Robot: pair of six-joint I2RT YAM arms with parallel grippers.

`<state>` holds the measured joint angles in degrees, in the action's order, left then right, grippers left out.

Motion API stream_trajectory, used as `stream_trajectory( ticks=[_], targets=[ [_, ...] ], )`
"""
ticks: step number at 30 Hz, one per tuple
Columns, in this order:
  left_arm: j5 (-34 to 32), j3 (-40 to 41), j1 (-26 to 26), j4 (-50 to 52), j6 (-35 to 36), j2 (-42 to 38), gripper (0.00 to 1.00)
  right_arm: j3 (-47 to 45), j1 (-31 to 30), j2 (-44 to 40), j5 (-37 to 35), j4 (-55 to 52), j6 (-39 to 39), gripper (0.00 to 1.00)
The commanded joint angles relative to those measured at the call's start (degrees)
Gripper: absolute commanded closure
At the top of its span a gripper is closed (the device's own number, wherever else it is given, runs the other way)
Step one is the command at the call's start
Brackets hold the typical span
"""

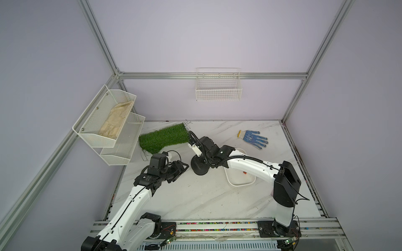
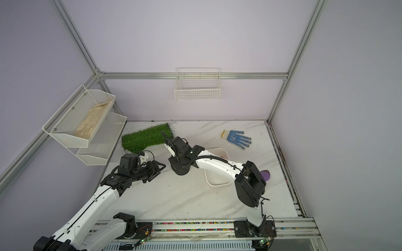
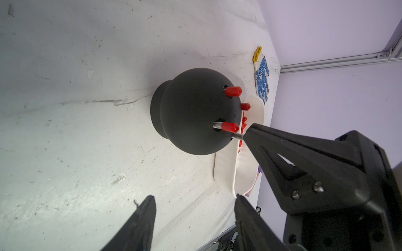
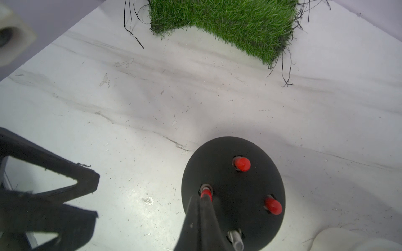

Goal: Cover the protruding screws with screw protection sleeves
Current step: Attach the screw protection sleeve to the screw.

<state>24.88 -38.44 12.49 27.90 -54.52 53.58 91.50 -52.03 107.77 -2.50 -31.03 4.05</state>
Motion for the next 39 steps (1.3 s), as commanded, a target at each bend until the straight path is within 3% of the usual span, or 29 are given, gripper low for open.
stream_trajectory(
  ticks=[1, 39],
  targets=[
    [0.40, 1.81, -0.27, -1.58, -0.41, -0.14, 0.41, 0.05, 0.46, 0.25, 0.32, 0.31, 0.38, 1.00],
    [0.25, 2.55, -0.27, -1.57, -0.50, -0.64, 0.41, -2.02, 1.13, 3.62, 1.34, 0.79, 0.77, 1.00]
  ],
)
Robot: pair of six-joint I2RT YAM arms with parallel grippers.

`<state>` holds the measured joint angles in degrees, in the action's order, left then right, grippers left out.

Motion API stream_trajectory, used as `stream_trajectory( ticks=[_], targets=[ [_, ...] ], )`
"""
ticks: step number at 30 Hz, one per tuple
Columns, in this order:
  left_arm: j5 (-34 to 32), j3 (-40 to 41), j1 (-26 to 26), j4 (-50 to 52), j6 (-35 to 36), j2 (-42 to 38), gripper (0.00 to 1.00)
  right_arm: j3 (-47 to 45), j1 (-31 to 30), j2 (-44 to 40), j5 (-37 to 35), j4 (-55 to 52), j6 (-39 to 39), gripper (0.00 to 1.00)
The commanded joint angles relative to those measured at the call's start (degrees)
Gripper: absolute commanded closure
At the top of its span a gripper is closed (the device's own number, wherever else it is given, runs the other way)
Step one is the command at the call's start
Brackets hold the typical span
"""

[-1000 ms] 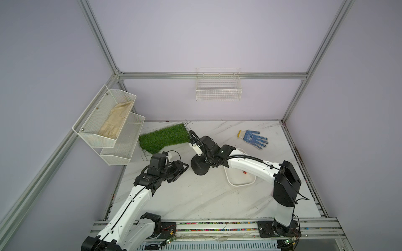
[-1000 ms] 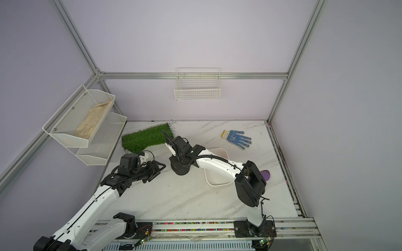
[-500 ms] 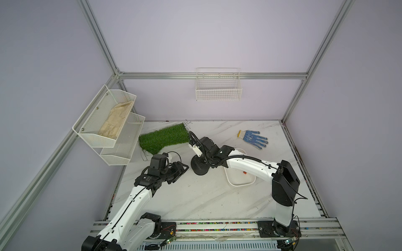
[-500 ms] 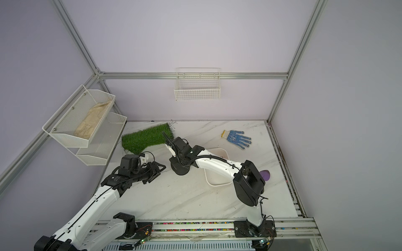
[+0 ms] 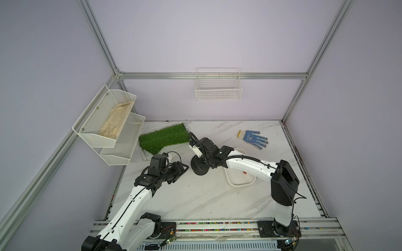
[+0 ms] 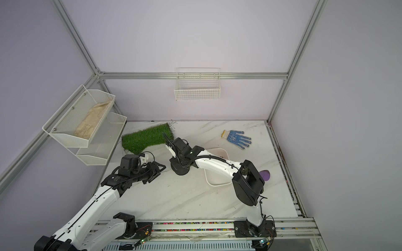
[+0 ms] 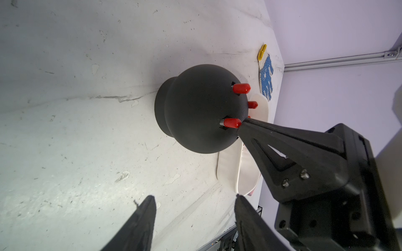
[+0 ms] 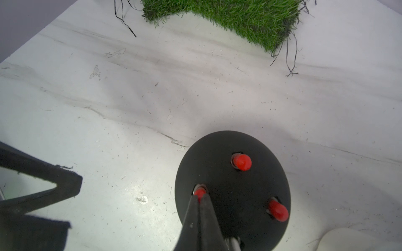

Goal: Cover the protruding screws with screw protection sleeves
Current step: Attach the screw protection sleeve to the screw, then pick up the screw protection sleeve from the storage box.

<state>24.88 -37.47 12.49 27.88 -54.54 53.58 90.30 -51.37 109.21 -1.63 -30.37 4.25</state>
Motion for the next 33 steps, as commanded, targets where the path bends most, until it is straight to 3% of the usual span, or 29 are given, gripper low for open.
stream_trajectory(
  ticks=[1, 10, 20, 26, 33],
  targets=[
    [0.23, 1.61, -0.30, -1.54, -0.47, -0.63, 0.41, -0.82, 0.42, 2.29, 0.44, 0.05, 0.66, 1.00],
    [0.33, 1.61, -0.28, -1.76, -0.45, -0.43, 0.41, -0.47, 0.64, 0.94, 0.14, -0.23, 1.05, 1.00],
    [1.29, 0.08, -0.23, -1.91, -0.30, 0.78, 0.40, 0.64, 2.25, -6.03, -0.61, 0.22, 2.35, 0.83],
    [1.88, -2.01, 0.65, -2.52, 0.22, 1.48, 0.40, -3.67, 6.53, -12.36, -0.89, 0.48, 6.13, 0.81],
    [1.06, -6.08, 6.47, -5.43, 1.30, 5.10, 0.39, -12.13, 14.22, -20.16, -0.79, -0.65, 12.50, 0.81]
  ],
)
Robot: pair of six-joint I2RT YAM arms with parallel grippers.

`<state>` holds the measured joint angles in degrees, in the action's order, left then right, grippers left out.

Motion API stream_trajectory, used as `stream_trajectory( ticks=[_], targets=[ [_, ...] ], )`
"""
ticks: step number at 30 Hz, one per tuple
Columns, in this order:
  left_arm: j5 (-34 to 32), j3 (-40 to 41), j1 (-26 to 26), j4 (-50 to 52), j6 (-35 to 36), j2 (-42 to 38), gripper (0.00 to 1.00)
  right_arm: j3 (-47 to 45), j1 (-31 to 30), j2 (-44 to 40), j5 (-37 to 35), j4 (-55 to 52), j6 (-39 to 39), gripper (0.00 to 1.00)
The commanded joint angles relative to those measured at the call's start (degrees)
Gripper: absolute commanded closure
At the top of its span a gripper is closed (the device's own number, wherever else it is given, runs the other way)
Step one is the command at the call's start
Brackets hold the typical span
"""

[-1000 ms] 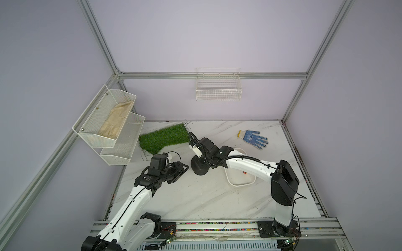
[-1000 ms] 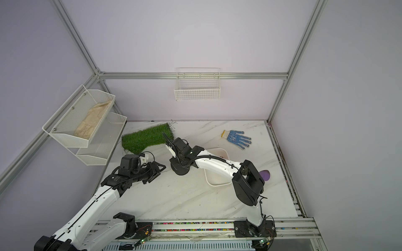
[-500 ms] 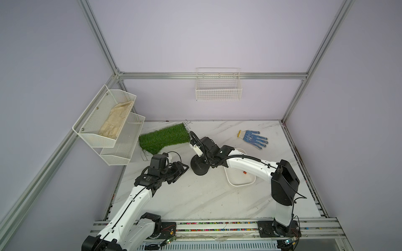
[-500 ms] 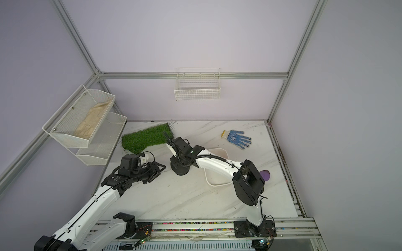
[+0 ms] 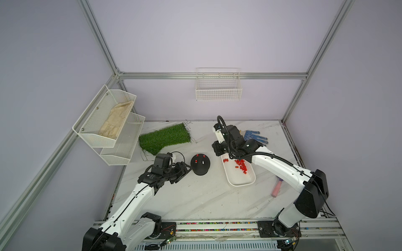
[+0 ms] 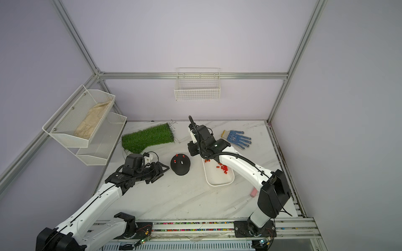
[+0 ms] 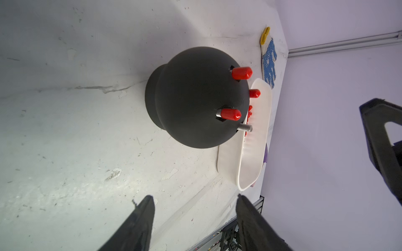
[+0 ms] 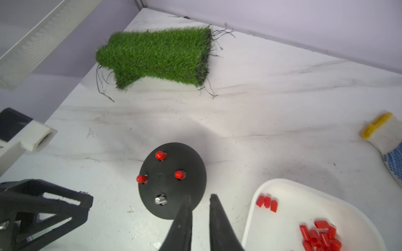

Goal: Cover the protruding screws with screw protection sleeves
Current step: Pick up the screw protection sleeve from the storage box.

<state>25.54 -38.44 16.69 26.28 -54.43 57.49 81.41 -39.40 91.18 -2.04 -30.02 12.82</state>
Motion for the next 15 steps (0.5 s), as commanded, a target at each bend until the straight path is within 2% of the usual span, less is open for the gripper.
stream_trajectory(
  ticks=[1, 9, 15],
  targets=[
    [0.18, -5.72, 3.26, -4.27, 1.47, 1.95, 0.39, -4.26, 3.34, -2.93, -0.20, -1.24, 4.65, 0.81],
    [-1.39, -11.41, 10.88, -7.08, 4.03, 8.25, 0.36, -12.78, 11.25, -5.97, 0.76, -3.63, 9.20, 0.81],
    [-2.63, -14.92, 15.30, -7.57, 6.30, 11.77, 0.36, -15.66, 13.90, -3.81, -0.09, -4.65, 10.10, 0.81]
  ],
)
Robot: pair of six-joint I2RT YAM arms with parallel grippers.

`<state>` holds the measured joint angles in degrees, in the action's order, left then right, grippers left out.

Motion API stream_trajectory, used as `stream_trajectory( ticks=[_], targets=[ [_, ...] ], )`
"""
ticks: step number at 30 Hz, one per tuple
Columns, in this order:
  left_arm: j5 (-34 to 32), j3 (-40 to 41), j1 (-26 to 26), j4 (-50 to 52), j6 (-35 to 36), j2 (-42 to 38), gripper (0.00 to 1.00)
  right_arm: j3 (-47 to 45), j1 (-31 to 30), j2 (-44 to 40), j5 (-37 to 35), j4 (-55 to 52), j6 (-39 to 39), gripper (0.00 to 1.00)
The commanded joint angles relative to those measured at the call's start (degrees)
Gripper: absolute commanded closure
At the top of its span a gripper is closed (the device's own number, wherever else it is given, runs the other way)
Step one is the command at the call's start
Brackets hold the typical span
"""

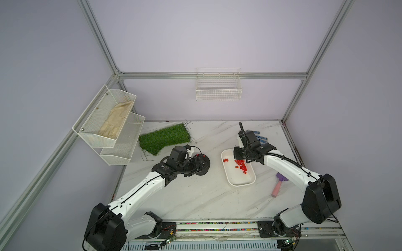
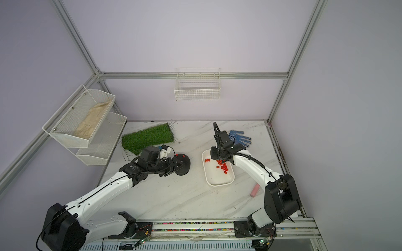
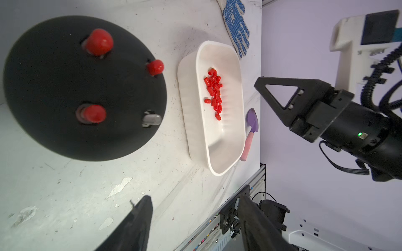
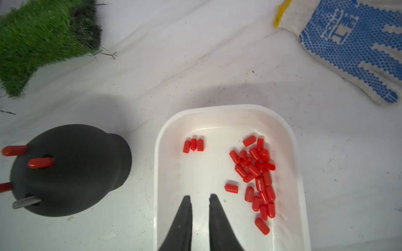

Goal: Cover the protruding screws with screw protection sleeves
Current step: Pick up the screw protection sleeve from the storage box.

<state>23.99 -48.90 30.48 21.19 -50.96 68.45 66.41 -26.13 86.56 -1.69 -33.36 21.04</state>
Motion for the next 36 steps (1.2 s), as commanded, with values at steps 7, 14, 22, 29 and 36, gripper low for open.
stream_trajectory(
  ticks=[7, 14, 22, 29, 36],
  targets=[
    [-1.31, -4.82, 3.13, -3.35, 3.06, 2.20, 0.36, -2.03, 1.66, 5.81, -0.42, -1.23, 1.47, 0.81],
    [-2.19, -3.52, 3.09, -3.57, 2.88, 0.56, 0.36, -3.64, 2.19, 8.58, -0.02, 0.15, 1.85, 0.77],
    [-2.25, -3.13, 3.09, -3.52, 2.75, 0.81, 0.36, -6.82, 3.67, 8.74, 2.63, 2.70, 3.00, 0.77],
    [-2.41, -2.87, 3.17, -3.53, 2.45, 0.48, 0.36, -8.31, 4.60, 9.68, 4.50, 5.39, 2.99, 0.78],
    [-2.48, -2.58, 3.17, -3.63, 2.27, 0.55, 0.36, -8.37, 4.98, 10.38, 6.54, 8.61, 2.77, 0.73]
  ],
)
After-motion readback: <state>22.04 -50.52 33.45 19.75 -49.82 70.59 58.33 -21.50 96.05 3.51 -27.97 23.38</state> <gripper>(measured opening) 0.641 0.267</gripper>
